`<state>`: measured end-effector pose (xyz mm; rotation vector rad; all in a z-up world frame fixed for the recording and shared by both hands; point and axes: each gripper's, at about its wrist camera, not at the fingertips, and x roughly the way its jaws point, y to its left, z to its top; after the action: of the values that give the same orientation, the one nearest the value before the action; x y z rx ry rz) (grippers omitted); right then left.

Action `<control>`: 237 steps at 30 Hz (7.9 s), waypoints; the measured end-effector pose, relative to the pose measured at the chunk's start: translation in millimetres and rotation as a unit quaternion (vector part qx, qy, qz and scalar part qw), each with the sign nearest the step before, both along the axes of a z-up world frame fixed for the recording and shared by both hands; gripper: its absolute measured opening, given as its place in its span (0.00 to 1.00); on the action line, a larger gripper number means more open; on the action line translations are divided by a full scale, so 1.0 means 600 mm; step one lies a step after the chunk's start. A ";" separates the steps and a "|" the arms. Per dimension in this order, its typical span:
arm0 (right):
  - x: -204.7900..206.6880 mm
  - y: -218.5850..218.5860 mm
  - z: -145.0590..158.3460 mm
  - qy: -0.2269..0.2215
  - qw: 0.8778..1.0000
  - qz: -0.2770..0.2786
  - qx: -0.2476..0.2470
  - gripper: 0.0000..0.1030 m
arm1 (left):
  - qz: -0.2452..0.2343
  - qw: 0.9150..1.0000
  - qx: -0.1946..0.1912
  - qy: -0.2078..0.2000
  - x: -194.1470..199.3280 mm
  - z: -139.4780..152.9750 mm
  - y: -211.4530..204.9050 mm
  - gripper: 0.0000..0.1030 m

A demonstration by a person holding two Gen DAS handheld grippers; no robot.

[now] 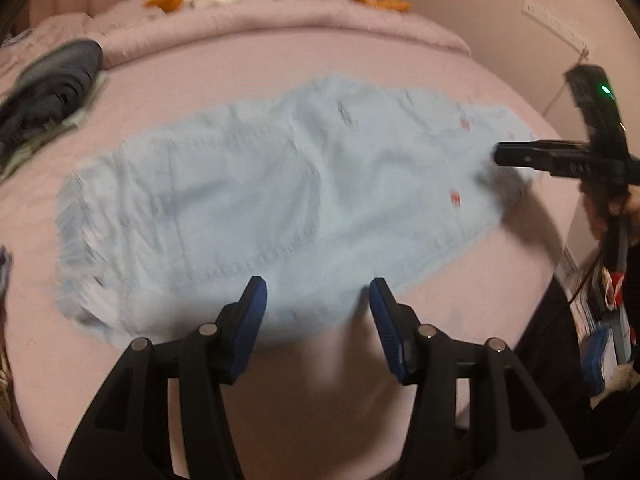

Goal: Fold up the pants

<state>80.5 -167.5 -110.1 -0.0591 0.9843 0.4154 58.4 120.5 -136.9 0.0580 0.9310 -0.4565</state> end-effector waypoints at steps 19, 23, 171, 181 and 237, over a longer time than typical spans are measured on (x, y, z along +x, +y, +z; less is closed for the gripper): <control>0.172 0.180 -0.034 0.162 0.971 0.135 0.115 0.35 | 0.044 0.996 0.047 -0.057 0.060 -0.039 0.092 0.56; 0.156 0.196 -0.043 0.170 0.972 0.141 0.080 0.35 | 0.051 0.997 0.034 -0.052 0.069 -0.044 0.095 0.56; -0.023 0.060 0.013 -0.066 0.995 0.076 0.007 0.26 | 0.000 0.974 -0.218 0.062 0.063 -0.077 -0.154 0.48; 0.086 0.211 -0.040 -0.015 0.985 0.166 -0.044 0.14 | 0.002 0.964 -0.254 0.074 0.060 -0.083 -0.119 0.48; -0.145 0.089 -0.012 -0.085 0.994 0.031 0.057 0.16 | 0.384 0.857 -0.342 0.038 0.003 -0.087 0.119 0.93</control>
<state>-6.2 -114.0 -117.2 -0.0211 0.7903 0.5154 60.0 192.0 -189.3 -0.9625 0.7458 -0.0135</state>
